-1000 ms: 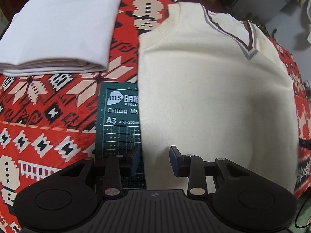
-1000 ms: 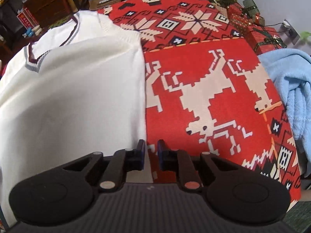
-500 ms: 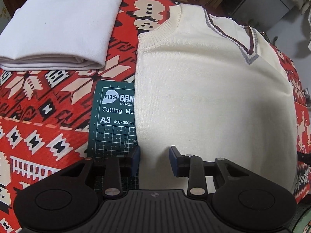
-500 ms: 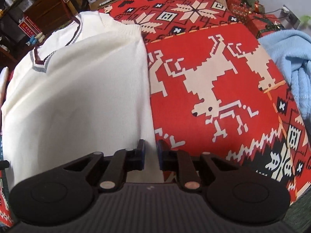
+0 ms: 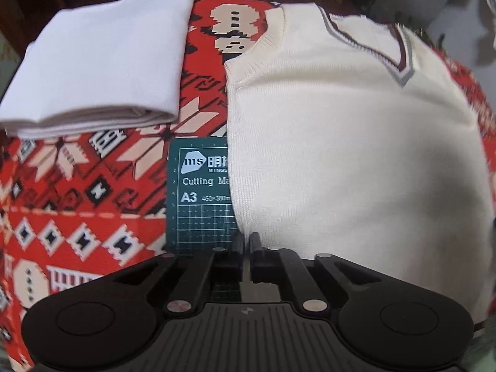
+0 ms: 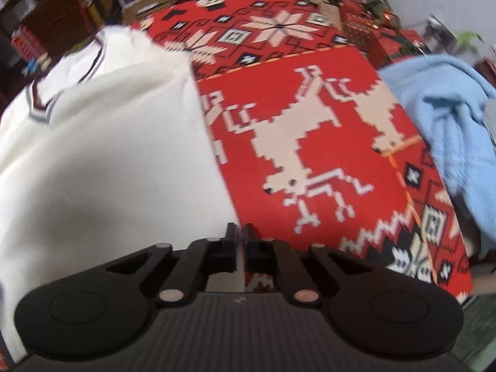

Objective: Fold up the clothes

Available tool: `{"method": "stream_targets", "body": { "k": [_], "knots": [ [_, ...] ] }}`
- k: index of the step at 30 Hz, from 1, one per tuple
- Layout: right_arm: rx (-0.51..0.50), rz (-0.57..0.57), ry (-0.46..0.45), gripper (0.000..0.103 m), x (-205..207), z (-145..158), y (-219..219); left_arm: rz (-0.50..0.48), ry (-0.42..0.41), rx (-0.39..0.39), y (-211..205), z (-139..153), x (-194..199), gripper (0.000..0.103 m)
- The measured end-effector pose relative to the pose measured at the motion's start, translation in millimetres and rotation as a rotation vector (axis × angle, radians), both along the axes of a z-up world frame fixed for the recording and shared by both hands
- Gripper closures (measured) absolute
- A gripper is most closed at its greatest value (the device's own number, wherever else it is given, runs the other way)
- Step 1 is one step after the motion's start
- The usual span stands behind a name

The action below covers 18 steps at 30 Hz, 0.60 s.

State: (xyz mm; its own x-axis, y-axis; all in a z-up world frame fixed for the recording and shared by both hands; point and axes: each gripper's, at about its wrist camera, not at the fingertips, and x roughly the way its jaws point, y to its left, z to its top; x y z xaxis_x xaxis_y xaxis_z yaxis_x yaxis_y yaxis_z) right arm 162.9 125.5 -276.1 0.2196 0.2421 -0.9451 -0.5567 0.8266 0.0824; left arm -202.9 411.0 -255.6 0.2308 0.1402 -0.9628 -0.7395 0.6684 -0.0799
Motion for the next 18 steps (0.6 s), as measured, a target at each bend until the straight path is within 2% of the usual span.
{"method": "stream_targets", "body": {
  "k": [3, 6, 7, 10, 14, 18],
  "knots": [
    [-0.002, -0.022, 0.044, 0.091, -6.7, 7.9, -20.9, 0.062, -0.021, -0.066, -1.5, 5.9, -18.1, 0.081],
    [-0.005, -0.027, 0.067, 0.090, -19.3, 6.9, -30.5, 0.098, -0.023, -0.156, -10.7, 8.0, -36.4, 0.080],
    [-0.006, -0.029, 0.075, 0.090, -23.6, 6.5, -33.7, 0.097, -0.016, -0.174, -16.1, 7.5, -41.3, 0.079],
    [-0.009, -0.034, 0.098, 0.080, -36.3, 5.4, -43.4, 0.080, 0.007, -0.220, -34.3, 1.2, -49.9, 0.074],
    [-0.013, -0.041, 0.129, 0.080, -53.2, 4.0, -56.2, 0.060, 0.028, -0.268, -56.0, -9.5, -54.7, 0.073],
    [-0.008, -0.055, 0.149, 0.080, -64.6, 3.5, -66.0, 0.027, 0.048, -0.271, -68.4, -15.6, -49.3, 0.073]
  ]
}}
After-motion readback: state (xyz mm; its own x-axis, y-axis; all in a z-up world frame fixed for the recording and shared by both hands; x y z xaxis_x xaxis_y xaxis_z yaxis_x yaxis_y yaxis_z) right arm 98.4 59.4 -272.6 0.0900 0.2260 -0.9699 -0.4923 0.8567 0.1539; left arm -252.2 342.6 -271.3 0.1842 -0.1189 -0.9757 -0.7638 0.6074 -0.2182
